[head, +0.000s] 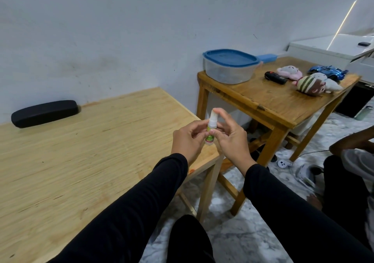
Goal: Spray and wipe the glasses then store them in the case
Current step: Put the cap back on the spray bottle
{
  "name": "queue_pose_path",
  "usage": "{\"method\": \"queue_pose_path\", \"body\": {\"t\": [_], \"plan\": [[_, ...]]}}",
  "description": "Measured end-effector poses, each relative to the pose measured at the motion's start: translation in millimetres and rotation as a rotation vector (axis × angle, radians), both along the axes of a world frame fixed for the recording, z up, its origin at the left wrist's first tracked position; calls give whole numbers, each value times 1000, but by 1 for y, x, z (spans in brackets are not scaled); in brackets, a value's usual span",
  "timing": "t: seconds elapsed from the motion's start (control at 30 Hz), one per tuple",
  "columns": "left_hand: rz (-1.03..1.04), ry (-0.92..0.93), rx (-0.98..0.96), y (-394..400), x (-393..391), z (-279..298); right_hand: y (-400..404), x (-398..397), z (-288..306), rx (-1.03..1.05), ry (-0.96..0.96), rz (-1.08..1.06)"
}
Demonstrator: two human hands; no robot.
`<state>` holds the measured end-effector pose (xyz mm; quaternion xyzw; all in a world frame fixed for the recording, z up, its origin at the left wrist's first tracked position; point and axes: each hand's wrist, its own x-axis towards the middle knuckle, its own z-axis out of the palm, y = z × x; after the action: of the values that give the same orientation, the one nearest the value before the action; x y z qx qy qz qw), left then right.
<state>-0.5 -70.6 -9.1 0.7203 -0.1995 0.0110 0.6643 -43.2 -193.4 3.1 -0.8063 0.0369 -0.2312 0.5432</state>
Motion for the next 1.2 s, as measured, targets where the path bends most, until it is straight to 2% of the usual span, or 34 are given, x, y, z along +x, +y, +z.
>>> {"method": "queue_pose_path", "body": {"t": [0.1,0.27,0.43,0.6,0.87,1.2], "plan": [[42,-8,114,2,0,-2,2,1,3,-5,11,-11],[184,20,416,25,9,6,19,13,13,-43,40,-7],[310,23,637,74,31,23,50,41,31,-51,27,76],[421,-13,940,138,49,35,90,74,49,-83,22,109],[585,110,1102,233,83,17,156,120,48,-42,74,248],[637,115,1135,255,102,-8,224,191,42,-59,107,362]]}}
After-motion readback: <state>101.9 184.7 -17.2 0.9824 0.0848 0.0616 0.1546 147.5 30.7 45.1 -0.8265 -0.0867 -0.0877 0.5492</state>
